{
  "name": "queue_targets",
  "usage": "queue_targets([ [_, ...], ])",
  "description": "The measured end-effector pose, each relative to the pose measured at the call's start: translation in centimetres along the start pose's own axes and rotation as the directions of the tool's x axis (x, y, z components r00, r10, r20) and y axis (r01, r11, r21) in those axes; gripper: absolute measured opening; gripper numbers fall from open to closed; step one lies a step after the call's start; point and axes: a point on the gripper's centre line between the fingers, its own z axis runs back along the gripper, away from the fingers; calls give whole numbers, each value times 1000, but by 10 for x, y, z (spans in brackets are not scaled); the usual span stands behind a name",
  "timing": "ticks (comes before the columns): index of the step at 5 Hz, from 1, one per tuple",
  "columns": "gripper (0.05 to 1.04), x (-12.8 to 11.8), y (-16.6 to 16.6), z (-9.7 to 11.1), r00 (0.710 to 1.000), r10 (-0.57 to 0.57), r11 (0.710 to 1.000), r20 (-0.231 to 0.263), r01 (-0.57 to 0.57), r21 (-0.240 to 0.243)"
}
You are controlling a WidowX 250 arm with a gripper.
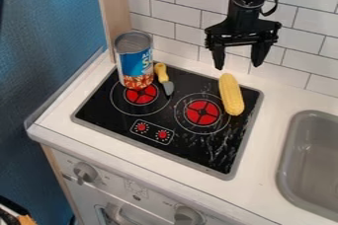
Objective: Move the metal can to the right of the stove
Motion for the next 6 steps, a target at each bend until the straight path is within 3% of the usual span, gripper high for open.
queue_targets([
  [1, 1001, -8, 4, -19, 999, -1, 1000, -39, 2, 30],
  [2, 1001, -10, 23, -23, 998, 32, 999, -49, -31, 26],
  [3, 1001, -1, 44, -8, 998, 67, 998, -8, -67, -6],
  [4, 1001, 1, 65, -6, 995, 95, 995, 20, -95, -5],
  [5, 1001, 20, 91, 10, 990, 108, 994, 86, -106, -19],
  [6, 1001, 38, 116, 16, 986, 133, 991, 102, -133, -3],
])
